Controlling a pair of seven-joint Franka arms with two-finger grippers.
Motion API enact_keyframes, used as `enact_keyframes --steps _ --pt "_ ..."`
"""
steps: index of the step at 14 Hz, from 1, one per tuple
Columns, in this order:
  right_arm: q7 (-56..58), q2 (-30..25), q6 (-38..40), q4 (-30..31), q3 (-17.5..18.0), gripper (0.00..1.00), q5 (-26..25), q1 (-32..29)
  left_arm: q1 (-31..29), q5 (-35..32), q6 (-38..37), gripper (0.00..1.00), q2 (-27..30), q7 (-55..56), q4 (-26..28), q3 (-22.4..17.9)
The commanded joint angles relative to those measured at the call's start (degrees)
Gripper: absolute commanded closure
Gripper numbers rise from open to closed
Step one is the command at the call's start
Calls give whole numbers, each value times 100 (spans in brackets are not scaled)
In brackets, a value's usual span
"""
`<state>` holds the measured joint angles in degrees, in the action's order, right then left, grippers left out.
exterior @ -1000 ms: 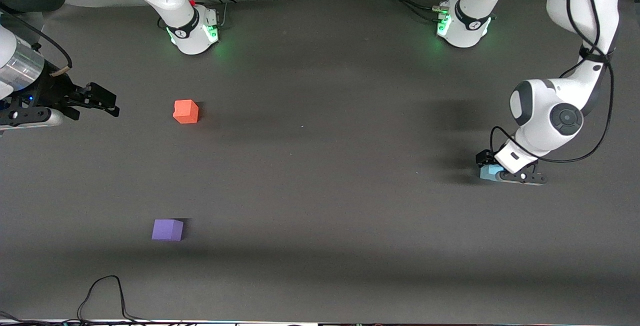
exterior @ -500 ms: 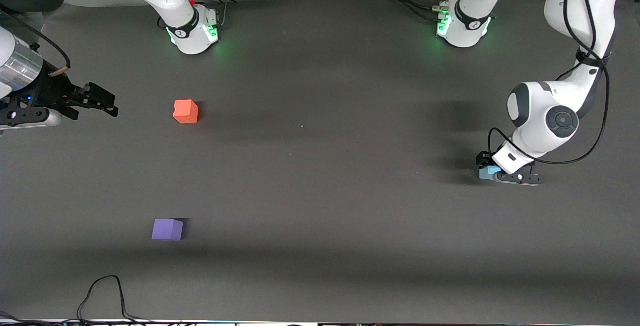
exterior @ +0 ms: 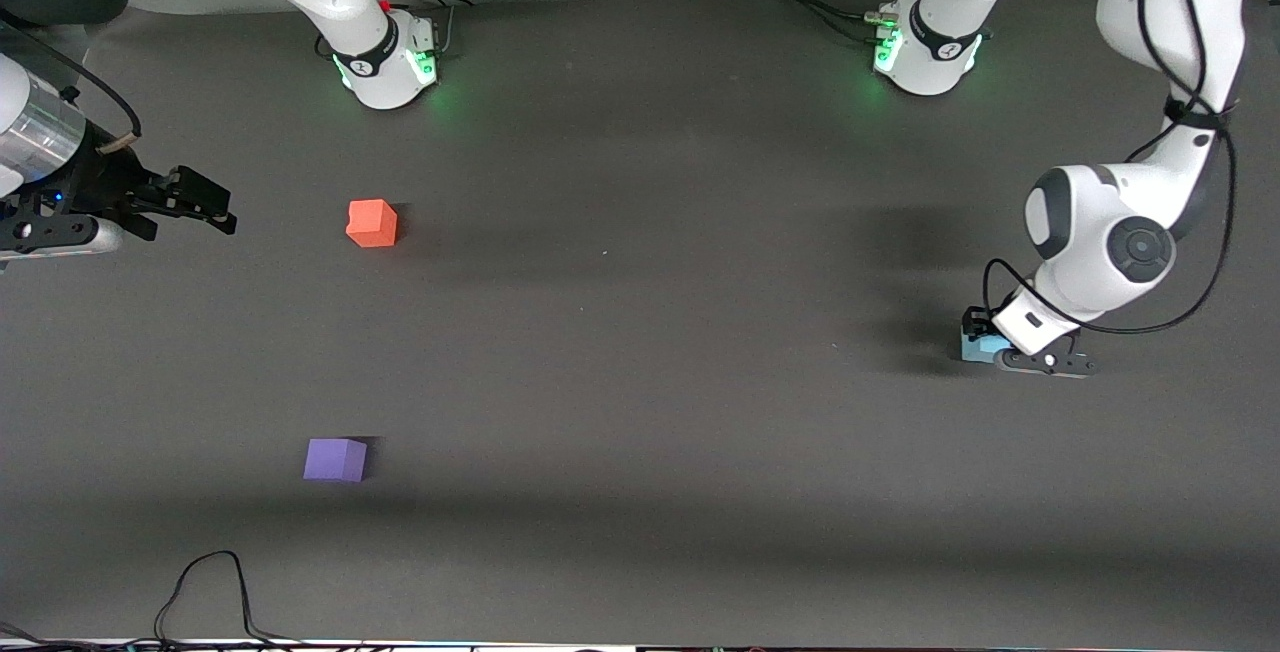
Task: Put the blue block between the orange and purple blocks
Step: 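Carry the light blue block with the left gripper toward the table middle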
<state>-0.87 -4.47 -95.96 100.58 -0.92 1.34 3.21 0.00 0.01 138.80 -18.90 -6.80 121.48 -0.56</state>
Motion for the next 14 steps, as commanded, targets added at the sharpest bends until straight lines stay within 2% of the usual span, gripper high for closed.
enact_keyframes --steps 1,4,6,8,11,14 --pt "-107 -125 -133 146 -14 0 112 31 123 -54 -1395 53 640 467 -640 64" --pt "-107 -151 -160 181 -22 0 112 40 771 -45 -2863 53 660 1774 -1782 363" --pt "-98 -151 -168 190 -40 0 112 31 1385 7 -3209 54 537 2688 -2372 486" --pt "-98 -133 -290 277 -40 0 112 31 2123 7 -3149 54 266 3690 -2838 530" --pt "-98 -151 -309 295 -40 0 112 40 3336 -141 -3122 55 -708 4835 -3917 522" --pt "-98 -160 -300 304 -40 0 112 31 4198 -326 -3114 55 -1745 5582 -4990 513"
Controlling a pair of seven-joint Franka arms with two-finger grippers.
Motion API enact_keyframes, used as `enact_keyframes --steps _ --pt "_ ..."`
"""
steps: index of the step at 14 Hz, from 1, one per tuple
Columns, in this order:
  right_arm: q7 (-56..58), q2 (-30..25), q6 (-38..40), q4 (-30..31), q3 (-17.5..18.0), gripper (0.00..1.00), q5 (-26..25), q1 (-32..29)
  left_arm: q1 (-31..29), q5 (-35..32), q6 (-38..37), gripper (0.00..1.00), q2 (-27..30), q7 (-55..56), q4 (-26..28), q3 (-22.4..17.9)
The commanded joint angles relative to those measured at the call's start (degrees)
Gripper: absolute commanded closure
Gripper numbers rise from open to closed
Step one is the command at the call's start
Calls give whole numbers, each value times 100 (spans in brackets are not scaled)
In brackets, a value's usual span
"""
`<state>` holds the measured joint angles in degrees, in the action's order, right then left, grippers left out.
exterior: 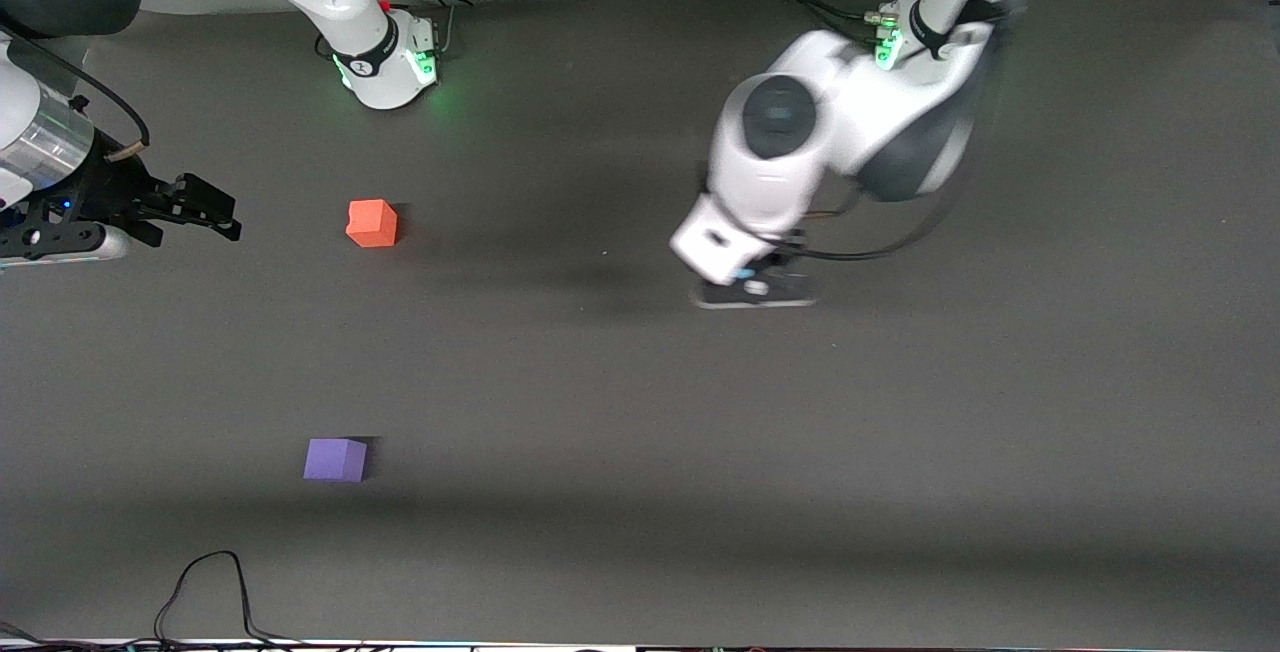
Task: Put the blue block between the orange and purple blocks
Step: 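Carry the light blue block with the left gripper toward the table middle, then set down the blue block while the right gripper reaches toward it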
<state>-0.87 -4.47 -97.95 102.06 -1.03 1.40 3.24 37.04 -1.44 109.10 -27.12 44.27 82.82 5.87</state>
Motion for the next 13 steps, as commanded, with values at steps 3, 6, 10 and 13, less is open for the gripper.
enact_keyframes --steps 3,6,10,13 --pt "-106 -107 -101 156 -11 0 107 36 1005 -313 196 55 -1786 715 -1681 -121" --pt "-106 -54 -189 165 15 0 107 36 1287 -322 1005 55 -2393 1083 -1682 -121" --pt "-106 -45 -224 217 15 0 107 28 1420 -313 1526 54 -2798 1084 -1673 -121" --pt "-98 -80 -207 244 7 0 107 36 1411 -322 1579 16 -2887 1102 -1673 -129"
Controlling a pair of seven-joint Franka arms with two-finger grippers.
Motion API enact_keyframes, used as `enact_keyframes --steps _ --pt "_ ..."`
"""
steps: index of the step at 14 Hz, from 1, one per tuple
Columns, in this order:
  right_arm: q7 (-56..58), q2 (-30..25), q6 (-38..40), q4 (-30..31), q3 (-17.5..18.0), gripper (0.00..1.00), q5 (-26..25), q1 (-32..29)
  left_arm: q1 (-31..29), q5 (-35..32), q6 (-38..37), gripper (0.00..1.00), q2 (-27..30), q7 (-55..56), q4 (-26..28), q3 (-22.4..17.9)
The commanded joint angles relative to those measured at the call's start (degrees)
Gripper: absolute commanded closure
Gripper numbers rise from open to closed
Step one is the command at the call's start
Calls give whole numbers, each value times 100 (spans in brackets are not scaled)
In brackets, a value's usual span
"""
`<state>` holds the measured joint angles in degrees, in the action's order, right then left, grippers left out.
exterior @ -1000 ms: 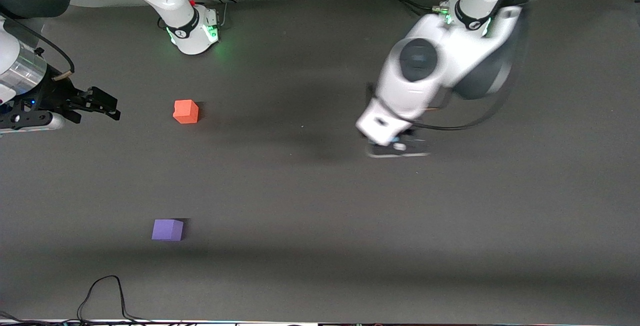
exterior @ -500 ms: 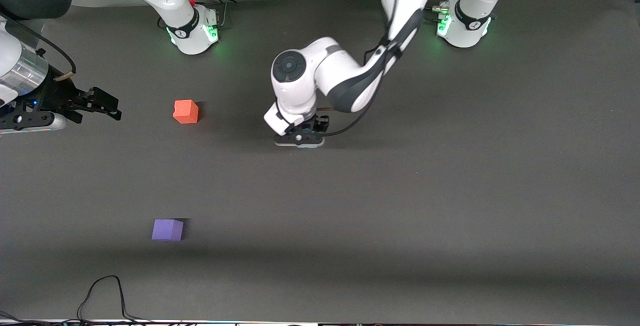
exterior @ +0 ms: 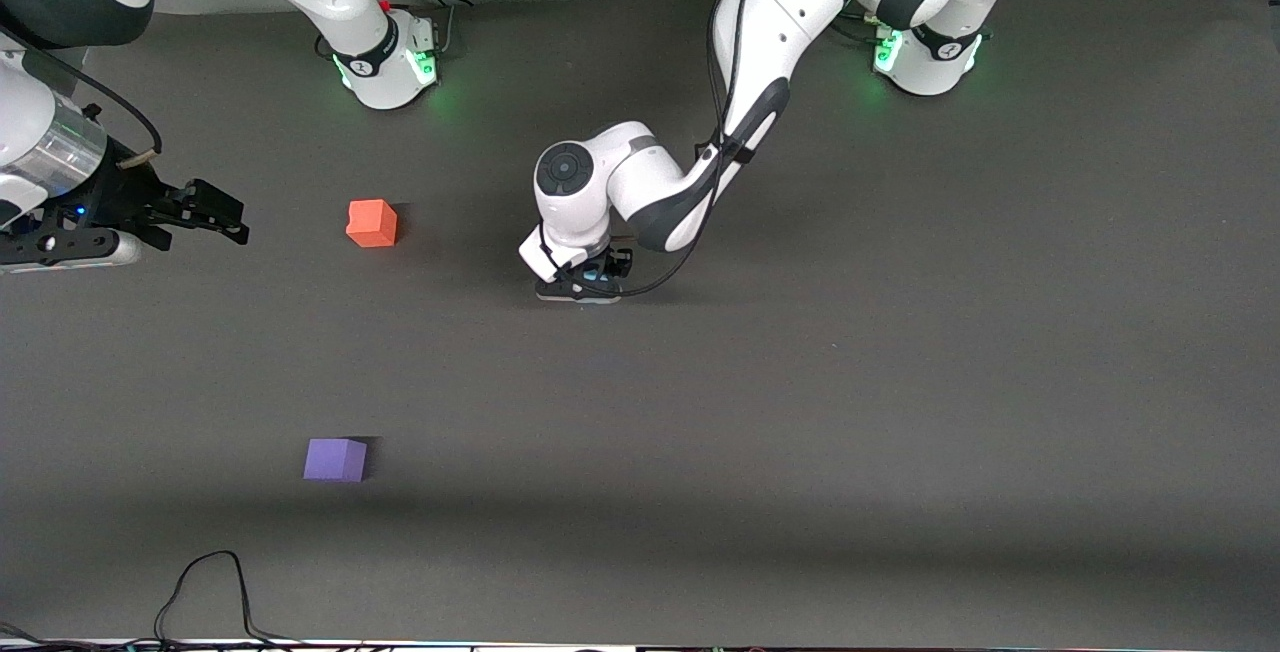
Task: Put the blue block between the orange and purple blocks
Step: 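Set down the blue block while the right gripper reaches toward it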
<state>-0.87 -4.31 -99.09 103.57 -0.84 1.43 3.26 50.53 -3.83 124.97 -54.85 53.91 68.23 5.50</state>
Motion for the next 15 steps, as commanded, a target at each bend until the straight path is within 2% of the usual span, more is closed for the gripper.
enact_keyframes --steps 1,3,6,10,11,13,15 --pt "-98 -96 -93 93 -13 0 103 35 54 -74 -34 1 -88 128 -213 -101" --pt "-98 -70 -102 102 -4 0 103 35 -16 -31 -314 0 131 93 -257 -101" --pt "-106 26 -215 102 48 0 103 43 -454 83 -920 0 561 6 -354 73" --pt "-490 518 -707 85 531 0 121 35 -1797 513 -1754 0 1325 -924 -275 504" --pt "-632 615 -821 85 697 0 121 35 -2131 619 -1975 0 1580 -1240 -66 531" --pt "-712 861 -1120 93 1171 0 121 43 -2878 873 -2073 0 2378 -2004 793 531" --pt "-1429 1203 -1497 93 1672 0 86 43 -3546 919 -2108 0 3117 -2672 1524 531"
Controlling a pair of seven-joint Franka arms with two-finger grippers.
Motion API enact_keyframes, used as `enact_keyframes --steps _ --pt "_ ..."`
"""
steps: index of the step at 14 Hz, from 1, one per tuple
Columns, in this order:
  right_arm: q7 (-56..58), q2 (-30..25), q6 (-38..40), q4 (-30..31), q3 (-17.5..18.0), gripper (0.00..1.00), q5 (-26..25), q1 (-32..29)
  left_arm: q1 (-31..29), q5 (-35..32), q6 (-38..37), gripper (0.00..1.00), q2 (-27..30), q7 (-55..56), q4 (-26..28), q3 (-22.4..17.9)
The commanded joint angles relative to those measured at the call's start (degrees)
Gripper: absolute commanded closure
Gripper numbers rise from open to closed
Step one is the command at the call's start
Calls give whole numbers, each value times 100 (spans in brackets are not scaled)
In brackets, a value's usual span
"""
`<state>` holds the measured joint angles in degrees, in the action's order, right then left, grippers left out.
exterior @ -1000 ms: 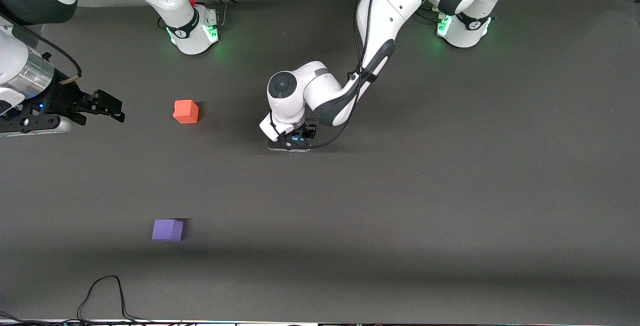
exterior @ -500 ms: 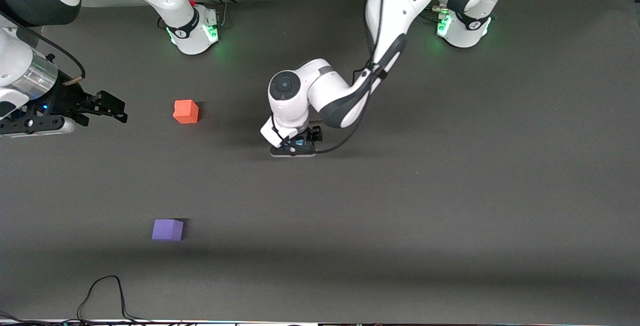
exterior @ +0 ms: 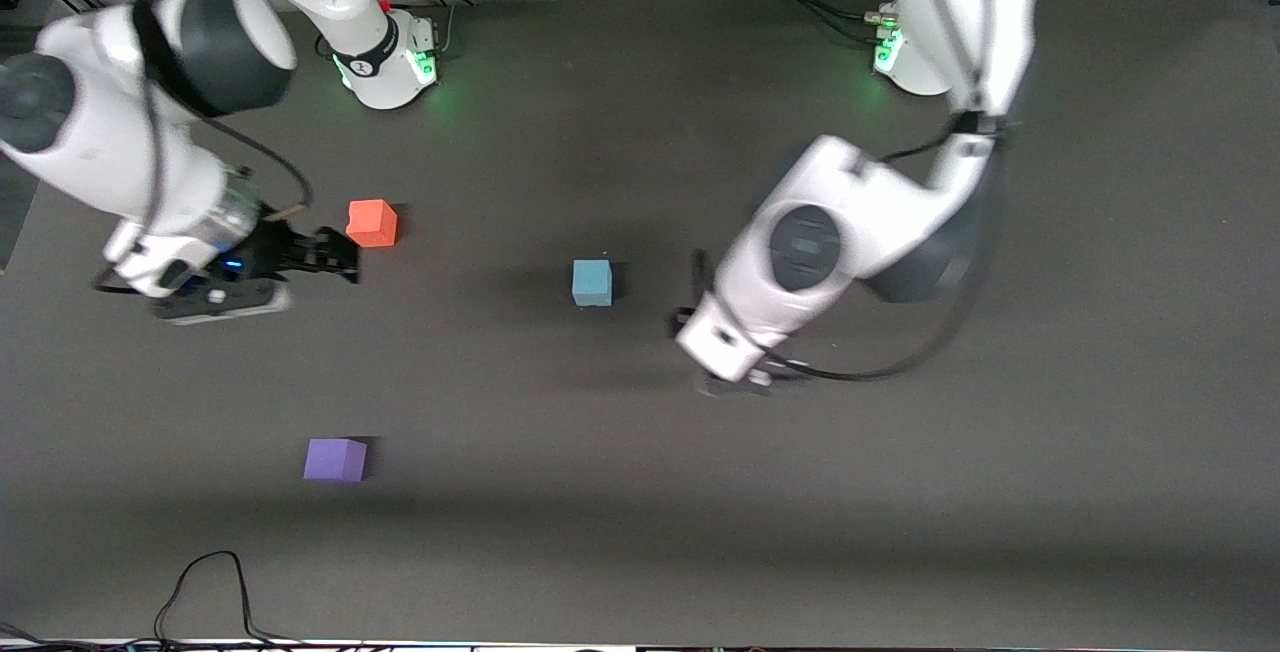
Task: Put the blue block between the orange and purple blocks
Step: 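Grasp the blue block with the right gripper while the left gripper withdraws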
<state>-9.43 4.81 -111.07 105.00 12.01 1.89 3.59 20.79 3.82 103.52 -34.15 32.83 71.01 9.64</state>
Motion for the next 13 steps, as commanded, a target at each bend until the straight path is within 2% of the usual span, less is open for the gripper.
enact_keyframes --steps 1,2,4,6,7,9,13 --pt "-1047 458 -536 -41 720 0 -21 10 -854 154 -129 0 1338 -802 1474 109" --pt "-1696 651 -782 -33 1037 0 -231 19 -1136 128 -313 0 1593 -1127 1633 65" --pt "-3180 1160 -1160 -41 1661 0 -1134 19 -1821 101 -682 0 1998 -1926 1828 56" --pt "-4509 1810 -1556 -32 2128 0 -1951 19 -2340 -4 -1060 0 2455 -2621 2056 47" --pt "-4828 2135 -1688 -32 2321 0 -2364 19 -2569 -65 -1175 0 2692 -2798 2144 47" --pt "-5592 2602 -1935 -24 2428 0 -2885 133 -2711 -223 -1395 0 3027 -2826 2180 47" --pt "-6263 2956 -2356 335 2437 0 -3247 327 -2711 -576 -1589 0 3441 -2826 2171 47"
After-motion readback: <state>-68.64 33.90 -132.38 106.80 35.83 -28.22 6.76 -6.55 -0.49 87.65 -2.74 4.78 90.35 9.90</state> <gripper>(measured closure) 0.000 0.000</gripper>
